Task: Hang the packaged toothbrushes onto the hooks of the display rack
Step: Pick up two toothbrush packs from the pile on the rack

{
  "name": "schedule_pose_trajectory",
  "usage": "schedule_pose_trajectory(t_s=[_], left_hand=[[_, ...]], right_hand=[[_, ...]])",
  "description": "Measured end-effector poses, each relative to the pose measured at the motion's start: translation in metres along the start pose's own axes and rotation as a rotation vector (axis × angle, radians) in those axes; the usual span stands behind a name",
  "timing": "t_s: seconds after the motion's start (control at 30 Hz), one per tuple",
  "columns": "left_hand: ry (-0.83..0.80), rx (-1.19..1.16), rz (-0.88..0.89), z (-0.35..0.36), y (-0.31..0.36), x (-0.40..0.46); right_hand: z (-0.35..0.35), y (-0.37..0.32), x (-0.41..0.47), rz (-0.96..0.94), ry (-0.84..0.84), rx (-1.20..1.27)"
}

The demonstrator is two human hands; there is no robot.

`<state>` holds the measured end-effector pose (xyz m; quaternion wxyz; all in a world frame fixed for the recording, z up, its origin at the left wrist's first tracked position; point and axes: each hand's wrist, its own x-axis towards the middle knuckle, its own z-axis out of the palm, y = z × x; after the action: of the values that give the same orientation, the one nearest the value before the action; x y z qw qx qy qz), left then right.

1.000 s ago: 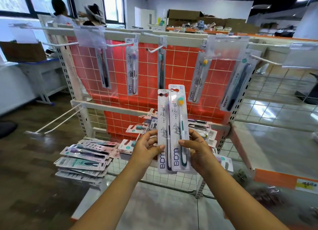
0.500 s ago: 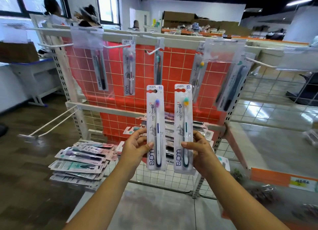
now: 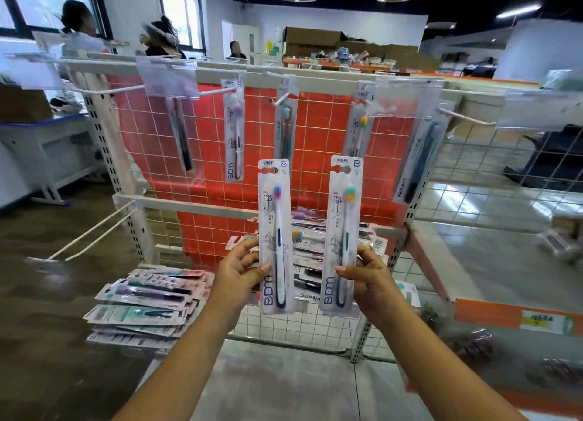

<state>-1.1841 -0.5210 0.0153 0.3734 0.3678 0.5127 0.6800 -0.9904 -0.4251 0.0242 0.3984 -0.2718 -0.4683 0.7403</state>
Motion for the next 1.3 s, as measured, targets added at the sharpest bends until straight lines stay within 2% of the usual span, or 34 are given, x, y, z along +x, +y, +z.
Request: schedule_pose_trajectory(t_s=[0.8,1.3], left_hand=[[0.027,0.038,-0.054,-0.080,0.009,-0.034],[0.056,0.038,-0.044,-0.103,0.015,-0.045]], right_hand=[[0.057,0.047,-0.040,0.060,0.190,0.077],[0.078,0.055,-0.045,0.098,0.160,0.046]])
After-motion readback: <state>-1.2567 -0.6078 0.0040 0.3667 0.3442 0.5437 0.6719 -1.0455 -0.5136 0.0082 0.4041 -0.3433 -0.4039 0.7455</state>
